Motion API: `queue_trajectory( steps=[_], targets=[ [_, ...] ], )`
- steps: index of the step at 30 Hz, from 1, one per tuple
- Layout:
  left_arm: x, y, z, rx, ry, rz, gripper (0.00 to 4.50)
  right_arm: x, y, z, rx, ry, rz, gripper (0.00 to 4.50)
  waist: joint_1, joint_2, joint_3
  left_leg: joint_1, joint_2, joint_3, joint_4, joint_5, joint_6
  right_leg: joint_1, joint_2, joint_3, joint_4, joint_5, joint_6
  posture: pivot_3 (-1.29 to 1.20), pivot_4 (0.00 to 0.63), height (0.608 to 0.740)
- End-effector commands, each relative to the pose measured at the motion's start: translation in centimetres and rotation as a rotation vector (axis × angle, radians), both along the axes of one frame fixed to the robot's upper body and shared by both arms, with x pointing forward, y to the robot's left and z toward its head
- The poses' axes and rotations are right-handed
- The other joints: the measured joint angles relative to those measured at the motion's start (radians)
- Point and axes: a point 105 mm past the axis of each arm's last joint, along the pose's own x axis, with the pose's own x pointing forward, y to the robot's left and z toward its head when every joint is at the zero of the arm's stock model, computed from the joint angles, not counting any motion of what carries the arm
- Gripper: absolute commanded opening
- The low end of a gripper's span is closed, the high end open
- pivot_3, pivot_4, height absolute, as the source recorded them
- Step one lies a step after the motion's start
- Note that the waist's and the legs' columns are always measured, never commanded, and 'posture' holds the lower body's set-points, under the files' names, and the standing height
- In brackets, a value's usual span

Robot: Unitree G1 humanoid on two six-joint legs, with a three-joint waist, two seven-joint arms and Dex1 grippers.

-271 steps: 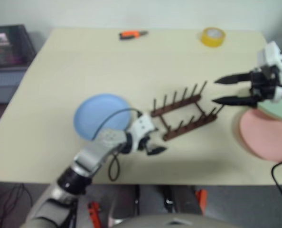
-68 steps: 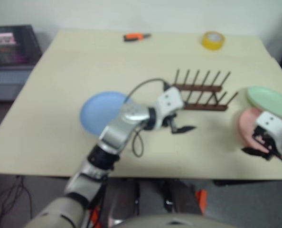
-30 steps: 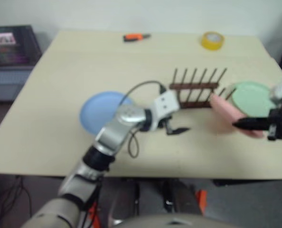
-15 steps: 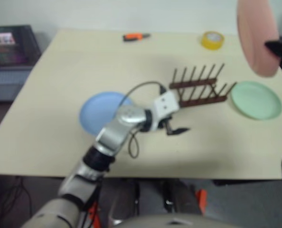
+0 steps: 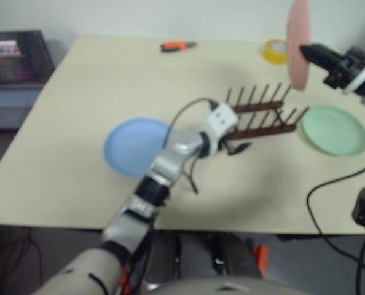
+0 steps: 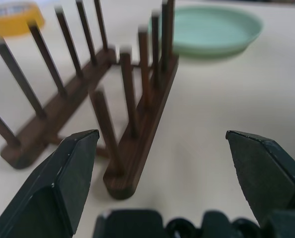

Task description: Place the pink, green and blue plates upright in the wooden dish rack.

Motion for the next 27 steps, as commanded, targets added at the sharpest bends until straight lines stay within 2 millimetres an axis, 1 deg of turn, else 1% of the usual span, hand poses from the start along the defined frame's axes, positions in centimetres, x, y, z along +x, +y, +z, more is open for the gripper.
queue_trajectory(
  steps=[1,5,7,10,14,18,20,22,25,27],
  targets=[
    [1.2,0.3,0.6,0.009,-0.064,0.017,4.5,-0.6,0.0,3.3,0.026,-0.135,0.007,0.01,-0.003,0.0,0.0,0.0,0.0,0.0,0.0,0.0,0.0,-0.001,0.0,0.0,0.0,0.0,0.0,0.0,0.15,0.74],
    [1.9,1.2,0.1,0.034,-0.079,0.04,4.5,0.1,-0.5,3.7,0.06,-0.132,-0.019,0.01,-0.003,0.0,0.0,0.0,0.0,0.0,0.0,0.0,0.0,-0.001,0.0,0.0,0.001,0.0,0.0,0.0,0.15,0.74],
    [2.2,1.6,-0.2,0.047,-0.083,0.058,4.5,0.3,-0.6,3.4,0.066,-0.121,-0.016,0.01,-0.003,0.0,0.0,0.0,0.0,0.001,0.0,0.0,0.0,-0.001,-0.001,0.0,0.0,0.0,0.0,0.0,0.15,0.74],
    [2.5,2.0,-0.5,0.059,-0.094,0.077,4.5,0.7,-0.7,2.8,0.065,-0.097,-0.022,0.01,-0.003,0.0,0.0,0.0,0.0,0.002,0.0,0.0,0.0,-0.001,-0.002,0.001,0.0,0.0,0.0,0.0,0.15,0.74],
    [3.1,2.5,-0.3,0.05,-0.105,0.126,4.5,1.1,-1.0,1.6,0.095,-0.049,-0.024,0.01,-0.003,0.0,0.0,-0.001,0.0,0.002,0.0,0.0,0.0,-0.001,-0.002,0.001,0.0,0.0,0.0,0.0,0.15,0.74],
    [3.3,2.7,0.0,0.038,-0.117,0.15,4.5,1.4,-2.0,0.6,0.154,-0.008,-0.037,0.01,-0.003,0.0,0.0,-0.001,0.0,0.002,0.0,0.0,0.0,-0.001,-0.002,0.001,0.001,0.0,0.0,0.0,0.15,0.74],
    [2.8,2.6,0.4,0.026,-0.12,0.131,4.5,1.3,-2.3,0.6,0.187,-0.007,-0.032,0.01,-0.003,0.0,0.0,-0.001,0.0,0.002,0.0,0.0,0.0,-0.001,-0.002,0.001,0.001,0.001,0.0,0.0,0.15,0.74],
    [1.8,2.8,0.8,0.016,-0.126,0.102,4.5,0.8,-2.6,1.1,0.218,-0.024,-0.009,0.01,-0.005,0.0,0.0,-0.001,0.0,0.002,0.0,0.0,0.0,-0.002,-0.002,0.002,0.001,0.001,0.0,0.0,0.15,0.74],
    [-0.4,3.4,1.4,0.006,-0.123,0.056,4.5,-0.3,-2.8,2.3,0.257,-0.059,0.031,0.01,-0.008,0.0,0.0,-0.001,0.0,0.002,-0.002,0.0,0.0,-0.002,-0.002,0.002,0.001,0.001,-0.001,0.0,0.15,0.74],
    [-2.1,3.7,1.6,-0.001,-0.104,0.008,4.5,-1.1,-3.0,3.0,0.281,-0.081,0.06,0.01,-0.008,0.001,0.0,-0.001,0.001,0.002,-0.003,0.0,0.0,-0.003,-0.002,0.002,0.001,0.001,-0.002,0.0,0.15,0.74]
  ],
)
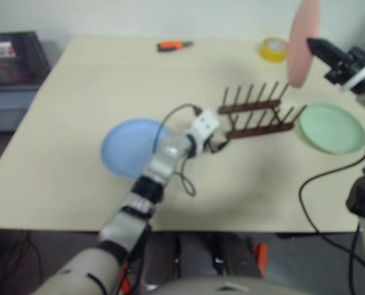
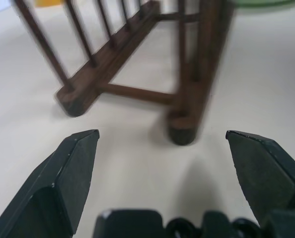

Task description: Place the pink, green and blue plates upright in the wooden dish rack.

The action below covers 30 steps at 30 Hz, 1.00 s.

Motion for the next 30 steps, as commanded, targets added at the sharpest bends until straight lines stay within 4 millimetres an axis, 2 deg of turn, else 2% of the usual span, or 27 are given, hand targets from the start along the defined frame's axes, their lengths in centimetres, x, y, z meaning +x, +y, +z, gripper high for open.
queue_trajectory(
  steps=[1,4,8,12,17,22,30],
  targets=[
    [-3.0,-0.5,2.2,-0.03,-0.017,-0.112,4.5,-2.3,-0.5,3.2,0.039,-0.126,0.05,0.01,0.0,0.0,0.0,0.0,0.0,0.0,-0.001,0.0,0.0,0.0,0.0,0.0,0.0,0.0,0.0,0.0,0.15,0.74],
    [-4.8,-1.2,1.8,0.0,0.017,-0.196,4.5,-2.8,-0.5,3.3,0.043,-0.136,0.055,0.01,0.001,0.001,0.0,0.0,0.0,-0.001,-0.001,0.0,0.0,0.0,0.0,-0.001,0.0,0.0,-0.001,0.0,0.15,0.74],
    [-4.9,-3.0,0.2,0.099,0.031,-0.246,4.5,-2.9,-0.4,3.2,0.039,-0.136,0.047,0.01,0.005,0.001,0.0,0.0,0.0,0.0,0.003,0.0,0.0,0.002,0.0,0.0,-0.001,0.0,-0.001,0.0,0.15,0.74],
    [-4.0,-5.4,-0.2,0.116,0.055,-0.248,4.5,-2.9,0.1,3.5,0.031,-0.141,0.057,0.01,0.005,0.001,0.0,0.0,0.0,0.002,0.005,0.0,0.0,0.002,0.0,0.0,-0.001,0.001,0.001,0.0,0.15,0.74],
    [-2.0,-6.6,-0.8,0.113,0.091,-0.163,4.5,-2.9,0.2,3.7,0.016,-0.145,0.061,0.01,0.003,0.001,0.0,0.0,0.0,0.003,0.004,0.0,0.001,0.001,0.001,0.0,-0.001,0.001,0.002,0.0,0.15,0.74],
    [-0.8,-6.6,-1.4,0.142,0.082,-0.12,4.5,-2.7,0.1,3.9,0.004,-0.141,0.051,0.01,0.0,0.001,0.0,0.0,0.0,0.004,0.003,0.0,0.001,0.0,0.001,0.0,0.0,0.001,0.002,0.0,0.15,0.74],
    [1.0,-4.8,-2.0,0.169,0.039,-0.018,4.5,-2.3,-0.2,3.5,-0.004,-0.125,0.034,0.01,0.0,0.001,0.0,0.0,0.0,0.004,0.004,0.0,0.001,0.0,0.001,0.0,0.0,0.002,0.002,0.0,0.15,0.74]
  ],
)
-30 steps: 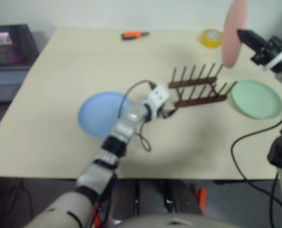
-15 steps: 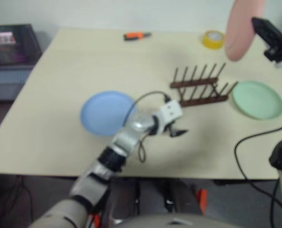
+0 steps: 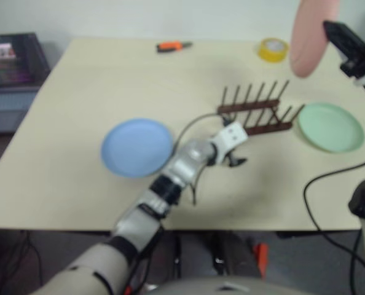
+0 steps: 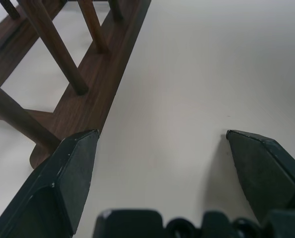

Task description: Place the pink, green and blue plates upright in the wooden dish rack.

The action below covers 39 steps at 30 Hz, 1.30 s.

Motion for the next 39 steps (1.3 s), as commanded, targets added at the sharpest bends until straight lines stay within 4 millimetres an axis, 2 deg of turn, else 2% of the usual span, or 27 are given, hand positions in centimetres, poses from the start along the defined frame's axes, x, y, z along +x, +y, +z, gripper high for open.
queue_trajectory(
  steps=[1,7,15,19,22,26,34,39],
  targets=[
    [1.4,1.3,0.3,0.009,-0.04,0.08,4.5,-0.7,-0.5,1.8,-0.017,-0.069,-0.022,0.01,0.0,0.0,0.0,0.0,0.0,0.0,0.0,0.0,0.0,0.0,0.0,0.0,0.0,0.0,0.0,0.0,0.15,0.74],
    [1.4,1.6,0.6,-0.026,-0.03,0.088,4.5,0.3,-0.7,0.6,-0.028,-0.013,-0.051,0.01,-0.001,0.0,0.0,0.0,0.0,0.0,0.0,0.0,0.0,0.0,0.0,0.0,0.001,0.0,0.0,0.0,0.15,0.74],
    [-1.1,1.6,2.4,-0.112,0.014,0.009,4.5,0.7,-1.1,-0.7,0.047,0.034,-0.02,0.01,0.0,0.0,0.0,0.0,0.0,-0.001,-0.001,0.0,0.0,0.0,0.0,0.001,0.0,0.0,0.0,0.0,0.15,0.74],
    [-2.4,2.0,3.3,-0.119,0.01,-0.008,4.5,0.6,-2.1,-1.7,0.102,0.065,-0.012,0.01,0.0,0.0,0.0,-0.001,0.0,-0.001,-0.001,0.0,0.0,0.0,0.0,0.002,0.0,0.0,0.0,0.0,0.15,0.74],
    [-2.5,2.4,3.2,-0.114,0.017,-0.002,4.5,0.4,-2.1,-1.7,0.125,0.074,0.019,0.01,0.001,0.0,0.0,-0.001,0.0,-0.001,0.0,0.0,0.0,0.0,0.0,0.002,0.0,0.0,0.0,0.0,0.15,0.74],
    [-2.8,2.8,3.3,-0.111,0.021,-0.002,4.5,0.3,-2.5,-3.2,0.104,0.132,0.017,0.01,0.0,0.0,0.0,0.0,0.0,-0.001,0.0,0.0,0.0,0.0,0.0,0.002,0.0,0.0,0.0,0.0,0.15,0.74],
    [-3.0,3.2,3.7,-0.106,0.018,-0.009,4.5,0.3,-3.8,-4.9,0.12,0.207,0.008,0.01,0.001,0.0,0.0,0.0,0.0,0.0,0.0,0.0,0.0,0.0,0.0,0.002,0.0,0.0,0.0,0.0,0.15,0.74],
    [-3.2,3.4,3.7,-0.102,0.018,-0.011,4.5,0.2,-4.2,-5.2,0.153,0.214,0.021,0.01,0.0,0.0,0.0,0.0,0.0,0.0,0.0,0.0,0.0,0.0,0.0,0.002,0.0,0.0,0.0,0.0,0.15,0.74]
  ],
)
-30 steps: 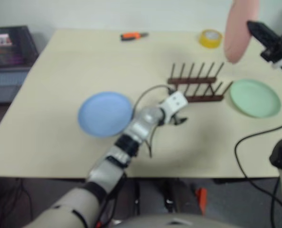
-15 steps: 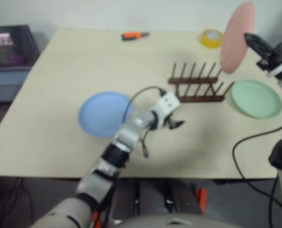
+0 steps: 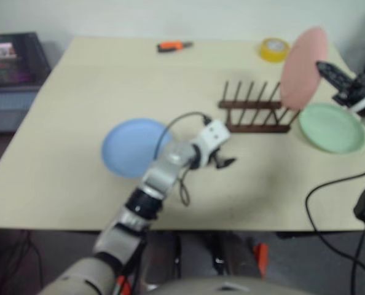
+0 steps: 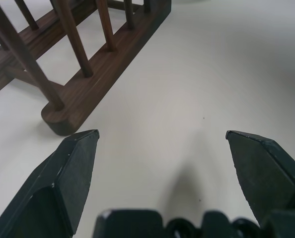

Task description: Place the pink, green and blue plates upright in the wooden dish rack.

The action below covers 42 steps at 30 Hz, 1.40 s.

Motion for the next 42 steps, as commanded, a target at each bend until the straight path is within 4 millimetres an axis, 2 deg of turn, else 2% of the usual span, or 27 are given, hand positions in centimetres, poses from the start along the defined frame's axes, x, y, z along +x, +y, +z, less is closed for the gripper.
queue_trajectory(
  steps=[1,10,16,19,27,33,38,40,42],
  targets=[
    [-0.6,-0.5,1.5,-0.03,-0.043,-0.033,4.5,-0.6,-0.7,1.6,0.022,-0.057,0.004,0.01,0.0,0.0,0.0,0.0,0.0,0.0,0.0,0.0,0.0,0.0,0.0,0.0,0.0,0.0,0.0,0.0,0.15,0.74],
    [-0.4,-0.1,1.6,-0.016,-0.058,-0.024,4.5,0.0,-0.7,0.8,0.034,-0.038,-0.015,0.01,0.0,0.0,0.0,0.0,0.0,0.0,0.0,0.0,0.0,0.0,0.0,0.0,0.0,0.0,0.0,0.0,0.15,0.74],
    [-0.1,0.2,1.6,-0.008,-0.062,-0.01,4.5,0.7,-0.7,-0.5,-0.071,-0.041,-0.082,0.01,0.0,0.0,0.0,0.0,0.0,0.001,0.0,0.0,0.0,0.0,0.0,-0.001,0.0,0.0,0.0,0.0,0.15,0.74],
    [0.0,0.3,1.6,-0.005,-0.063,-0.007,4.5,0.5,-0.5,-0.5,-0.102,-0.042,-0.056,0.59,0.0,0.0,0.0,0.0,0.0,0.001,0.0,0.0,0.0,0.0,0.0,-0.001,0.0,0.0,0.0,0.0,0.15,0.74],
    [0.1,0.3,1.7,-0.006,-0.066,-0.001,4.5,0.3,-0.9,-0.2,-0.256,-0.07,-0.093,3.3,0.0,0.0,0.0,0.0,0.0,0.001,0.0,0.0,0.0,0.0,0.0,-0.001,0.0,0.0,0.0,0.0,0.15,0.74],
    [0.4,0.4,1.5,0.001,-0.072,0.003,4.5,-0.8,-3.2,2.1,-0.506,-0.132,-0.208,3.3,0.001,0.001,0.0,0.0,0.0,0.001,0.0,0.0,0.0,0.0,0.0,-0.001,0.0,0.0,0.0,0.0,0.15,0.74],
    [0.7,0.8,1.6,-0.003,-0.076,0.012,4.5,-3.1,-6.2,3.2,-0.839,-0.113,-0.332,3.3,0.003,0.001,0.0,0.0,0.0,0.001,0.0,0.0,0.0,0.0,0.0,-0.001,-0.001,0.0,0.0,0.0,0.15,0.74],
    [0.8,0.9,1.7,-0.007,-0.078,0.015,4.5,-4.0,-7.4,2.0,-0.969,-0.043,-0.338,3.3,0.004,0.001,0.0,0.0,0.0,0.001,0.0,0.0,0.0,0.0,0.0,-0.001,-0.001,0.0,0.0,0.0,0.15,0.74],
    [0.8,1.4,1.8,-0.012,-0.079,0.019,4.5,-4.7,-8.8,-1.0,-1.174,0.088,-0.305,3.3,0.004,0.001,0.0,0.0,0.0,0.001,0.0,0.0,0.0,0.0,0.0,-0.001,-0.001,0.0,0.0,0.0,0.15,0.74]
  ],
)
